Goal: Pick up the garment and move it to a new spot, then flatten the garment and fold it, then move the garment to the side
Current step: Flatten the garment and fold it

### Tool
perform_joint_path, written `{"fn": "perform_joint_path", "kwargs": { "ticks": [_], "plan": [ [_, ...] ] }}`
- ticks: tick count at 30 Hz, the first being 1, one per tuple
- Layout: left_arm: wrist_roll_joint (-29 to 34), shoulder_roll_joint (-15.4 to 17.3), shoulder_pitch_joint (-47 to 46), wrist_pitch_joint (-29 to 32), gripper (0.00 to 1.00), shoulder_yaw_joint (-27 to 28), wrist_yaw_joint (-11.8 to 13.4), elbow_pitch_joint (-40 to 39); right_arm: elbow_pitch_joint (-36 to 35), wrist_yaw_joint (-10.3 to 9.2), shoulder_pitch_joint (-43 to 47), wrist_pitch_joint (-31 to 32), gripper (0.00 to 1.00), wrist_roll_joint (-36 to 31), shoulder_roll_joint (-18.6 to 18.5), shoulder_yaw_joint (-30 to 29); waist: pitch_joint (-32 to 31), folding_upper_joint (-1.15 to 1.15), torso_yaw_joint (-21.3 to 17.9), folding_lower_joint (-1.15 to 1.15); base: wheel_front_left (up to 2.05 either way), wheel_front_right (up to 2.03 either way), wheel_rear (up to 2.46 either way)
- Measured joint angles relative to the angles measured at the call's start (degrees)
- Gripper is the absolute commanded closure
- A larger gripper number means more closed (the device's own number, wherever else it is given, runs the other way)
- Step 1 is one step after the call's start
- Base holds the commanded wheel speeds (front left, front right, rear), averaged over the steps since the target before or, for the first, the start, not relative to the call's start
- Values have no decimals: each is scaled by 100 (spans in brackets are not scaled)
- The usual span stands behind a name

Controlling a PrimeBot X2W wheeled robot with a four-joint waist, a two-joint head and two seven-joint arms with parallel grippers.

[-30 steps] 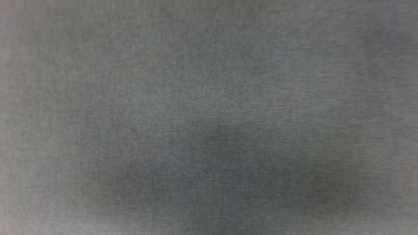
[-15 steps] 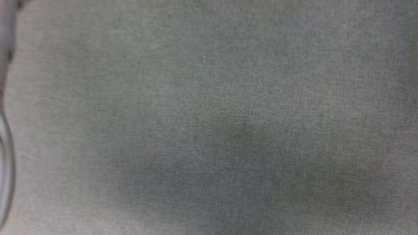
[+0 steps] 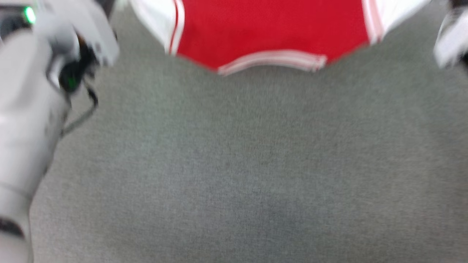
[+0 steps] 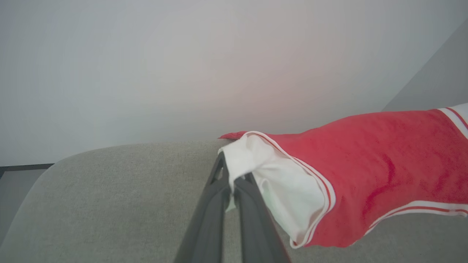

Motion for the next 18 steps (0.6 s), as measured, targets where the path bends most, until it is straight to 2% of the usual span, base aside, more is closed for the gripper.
{"fn": "perform_joint_path", "kwargs": {
  "ticks": [4, 8, 12, 18],
  "plan": [
    [-53, 290, 883, 46, 100, -137, 15, -464, -721, 1, 1188, 254, 100, 367, -413, 216, -478, 0, -39, 0, 0, 0, 0],
    [-146, 595, 1814, 7, 100, -213, 320, -1245, -1301, 1, 2259, 285, 100, 455, -728, 107, -927, 0, -70, 0, 0, 0, 0],
    [-313, 1053, 2874, -81, 100, -201, 842, -2405, -1761, 1, 3359, 360, 100, 417, -932, -248, -1310, 0, -87, 0, 0, 0, 0],
    [-667, 1837, 4486, -240, 100, -90, 1874, -4259, -2495, 1, 4846, 609, 100, 231, -955, -932, -1657, 0, -81, 0, 0, 0, 0]
  ]
}}
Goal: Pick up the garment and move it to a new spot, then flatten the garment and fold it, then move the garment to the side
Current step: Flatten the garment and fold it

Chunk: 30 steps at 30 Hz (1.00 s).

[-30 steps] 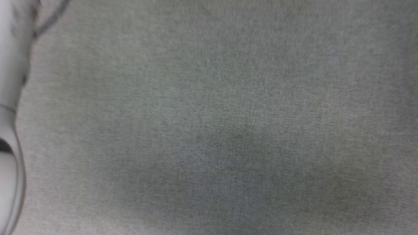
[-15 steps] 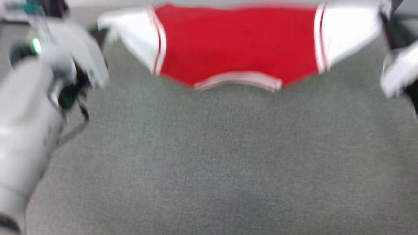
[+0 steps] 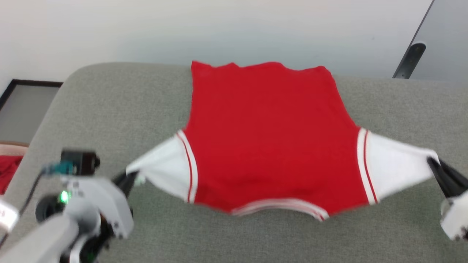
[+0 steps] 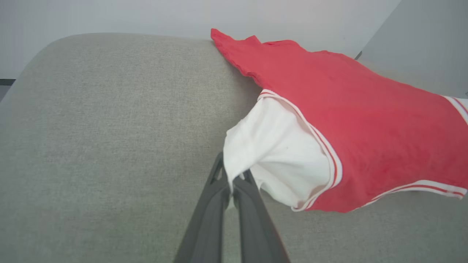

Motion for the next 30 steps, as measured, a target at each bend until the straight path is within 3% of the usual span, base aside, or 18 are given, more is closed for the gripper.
{"fn": "perform_joint_path", "kwargs": {
  "ticks": [5, 12, 17, 24, 25, 26, 27, 28, 29, 30],
  "plan": [
    [-192, 421, 885, -286, 100, 127, 672, -1067, -715, 0, 1048, 230, 100, -436, 172, -701, 0, 0, 65, 0, 0, 0, 0],
    [-407, 626, 1673, -667, 100, 266, 1247, -1891, -1677, 0, 2219, 670, 100, -1006, 831, -1474, 193, 0, 108, 0, 0, 0, 0],
    [-489, 658, 1952, -859, 100, 348, 1382, -2107, -2135, 1, 2659, 957, 100, -1196, 1235, -1752, 322, 0, 108, 0, 0, 0, 0],
    [-483, 593, 1950, -909, 100, 359, 1363, -2090, -2377, 1, 2707, 1273, 100, -1378, 1384, -1863, 426, 0, 89, 0, 0, 0, 0],
    [-482, 573, 1918, -906, 100, 353, 1340, -2084, -2381, 1, 2687, 1312, 68, -1428, 1380, -1876, 436, 0, 87, 0, 0, 0, 0],
    [-481, 548, 1889, -904, 100, 348, 1338, -2074, -2384, 1, 2647, 1357, 51, -1446, 1386, -1894, 446, 0, 84, 0, 0, 0, 0],
    [-480, 519, 1874, -898, 100, 343, 1321, -2064, -2382, 1, 2595, 1430, 9, -1448, 1411, -1917, 454, 0, 81, 0, 0, 0, 0],
    [-480, 491, 1866, -896, 100, 334, 1308, -2052, -2386, 1, 2574, 1522, 9, -1452, 1411, -1918, 463, 0, 78, 0, 0, 0, 0],
    [-480, 464, 1855, -895, 100, 324, 1295, -2036, -2390, 1, 2574, 1597, 0, -1466, 1410, -1914, 473, 0, 75, 0, 0, 0, 0],
    [-472, 437, 1833, -895, 100, 315, 1287, -2020, -2388, 1, 2565, 1680, 0, -1463, 1426, -1928, 481, 0, 71, 0, 0, 0, 0]
  ]
}}
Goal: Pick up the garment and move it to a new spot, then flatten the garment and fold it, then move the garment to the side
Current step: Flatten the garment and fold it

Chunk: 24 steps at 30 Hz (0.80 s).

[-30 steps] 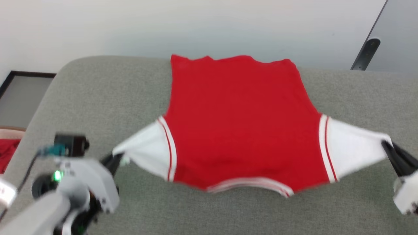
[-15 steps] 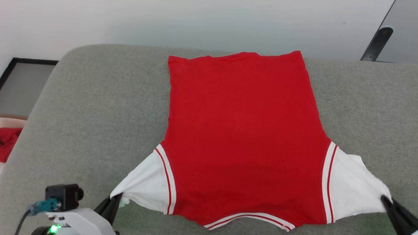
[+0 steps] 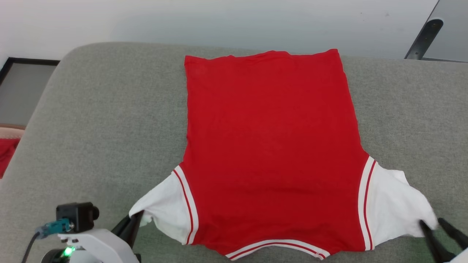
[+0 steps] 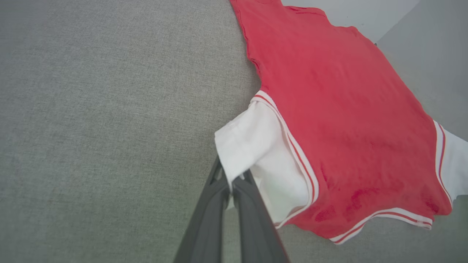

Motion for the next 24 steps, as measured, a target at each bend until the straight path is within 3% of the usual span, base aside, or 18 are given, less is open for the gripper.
{"fn": "perform_joint_path", "kwargs": {
  "ticks": [8, 15, 19, 24],
  "plan": [
    [46, -149, -118, -29, 100, -35, -119, 109, -472, -1, -125, 567, 0, 111, -127, -38, 62, 0, -21, 0, 0, 0, 0],
    [151, -277, -296, -77, 100, -59, -167, 133, -1204, -1, -800, -222, 0, -29, -443, -63, 199, 0, -4, 0, 0, 0, 0],
    [255, -389, -456, -80, 100, -94, -225, 157, -953, -1, -1769, -673, 0, -385, -544, 170, 315, 0, 9, 0, 0, 0, 0],
    [477, -620, -845, -83, 100, -196, -360, 205, 71, 0, -3228, -803, 0, -557, -648, 737, 498, 0, 102, 0, 0, 0, 0]
  ]
}}
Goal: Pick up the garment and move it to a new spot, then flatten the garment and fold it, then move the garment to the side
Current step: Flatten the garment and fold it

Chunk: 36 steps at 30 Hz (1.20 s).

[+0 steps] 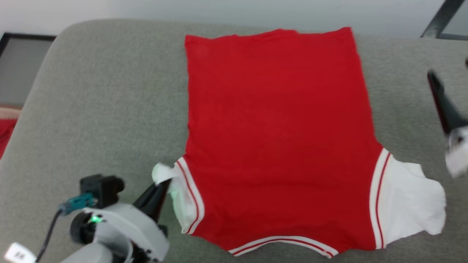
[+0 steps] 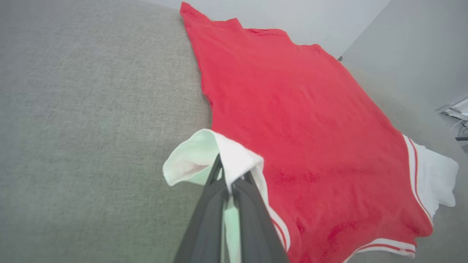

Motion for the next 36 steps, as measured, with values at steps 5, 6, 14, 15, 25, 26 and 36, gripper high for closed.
{"fn": "perform_joint_path", "kwargs": {
  "ticks": [5, 6, 14, 15, 25, 26, 36],
  "plan": [
    [242, -354, -424, -8, 100, -148, -213, 118, 1321, 0, -1480, 38, 0, 26, -193, 445, 235, 0, 210, 0, 0, 0, 0],
    [279, -442, -507, -36, 100, -174, -267, 143, 1562, 0, -1742, 56, 0, 47, -246, 535, 283, 0, 268, 0, 0, 0, 0],
    [474, -1114, -962, -192, 100, -444, -788, 677, 3448, 0, -3554, 766, 0, 238, -608, 1410, 676, 0, 850, 0, 0, 0, 0],
    [483, -1181, -1006, -207, 100, -464, -855, 746, 3640, 1, -3748, 902, 0, 266, -626, 1499, 726, 0, 932, 0, 0, 0, 0],
    [559, -1868, -1425, -360, 100, -695, -1489, 1464, 5542, 1, -5068, 2510, 0, 399, -653, 1879, 1236, 0, 1687, 0, 0, 0, 0],
    [565, -1929, -1462, -380, 100, -716, -1537, 1518, 5731, 1, -5142, 2643, 0, 343, -654, 1866, 1290, 0, 1753, 0, 0, 0, 0],
    [583, -2323, -1627, -500, 100, -809, -1876, 1981, 6962, -3, -5793, 3080, 0, -318, -504, 1407, 1718, 0, 2250, 0, 0, 0, 0]
  ]
}}
